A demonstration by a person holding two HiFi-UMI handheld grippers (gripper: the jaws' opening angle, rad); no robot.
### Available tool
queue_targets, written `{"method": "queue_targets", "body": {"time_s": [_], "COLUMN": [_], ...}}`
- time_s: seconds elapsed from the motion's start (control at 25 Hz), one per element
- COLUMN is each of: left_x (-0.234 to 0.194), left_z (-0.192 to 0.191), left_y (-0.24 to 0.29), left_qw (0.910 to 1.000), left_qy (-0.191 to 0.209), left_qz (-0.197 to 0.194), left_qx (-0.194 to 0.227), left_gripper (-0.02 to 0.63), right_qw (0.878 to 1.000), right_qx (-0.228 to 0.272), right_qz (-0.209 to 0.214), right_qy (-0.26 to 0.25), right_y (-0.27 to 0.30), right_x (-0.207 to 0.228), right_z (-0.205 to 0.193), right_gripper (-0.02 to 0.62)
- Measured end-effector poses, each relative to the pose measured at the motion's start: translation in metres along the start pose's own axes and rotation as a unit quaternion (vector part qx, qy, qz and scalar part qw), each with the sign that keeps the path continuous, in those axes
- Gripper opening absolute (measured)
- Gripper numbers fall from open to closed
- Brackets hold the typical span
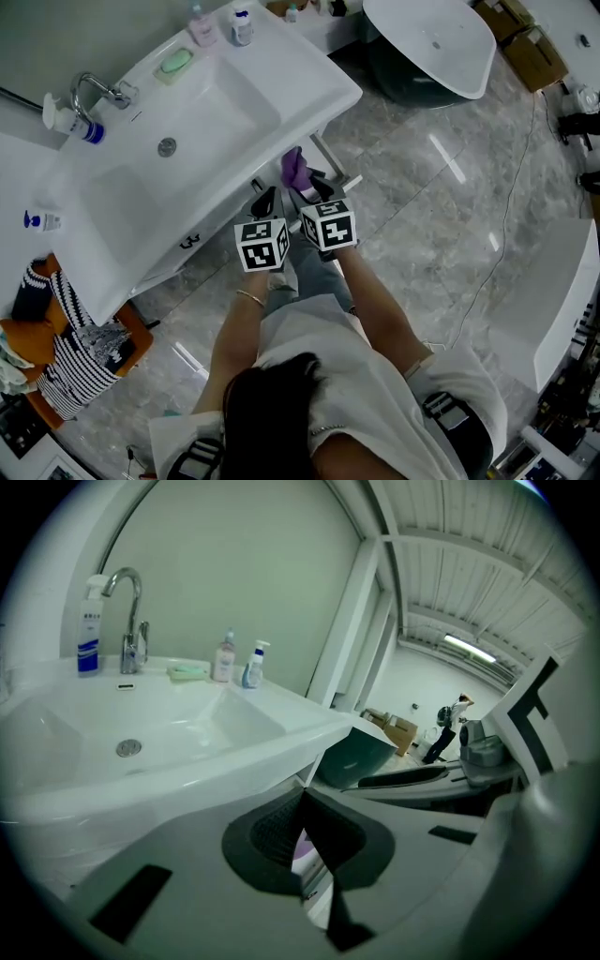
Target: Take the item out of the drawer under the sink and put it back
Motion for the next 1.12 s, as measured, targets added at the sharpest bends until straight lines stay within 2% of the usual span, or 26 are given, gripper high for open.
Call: {"method": "queue_targets", "body": {"time_s": [0.52, 1.12], "left_x": [-0.005, -0.014], "left_z": [-0.032, -0.056], "left_y": [0.040, 0.095], "left_qw": [0.9975, 0.9929], "left_qy": [-0.048, -0.069], "left_qz": [0.013, 0.030], "left_qx": [-0.050, -0.093], "left_gripper": [0.005, 0.005], "right_qw": [0.999, 0.995], "right_qx": [-0.042, -0.098], "right_qz": [0.003, 0.013], "right_qy": [0.014, 0.032], "right_y": [0.049, 0.112], "right_x": [0.028, 0.065], "right_z": [-0.006, -0.027], "right_gripper": [0.242, 0.275]}}
Point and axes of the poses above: the fingertips, and each gripper's own axes: y forward along the fingers, x to its right, z out of its top, the point moved 3 cm from there along -y, backward along the fingers, and after that the axes turned 7 degrees about y, right-handed, at the moved point
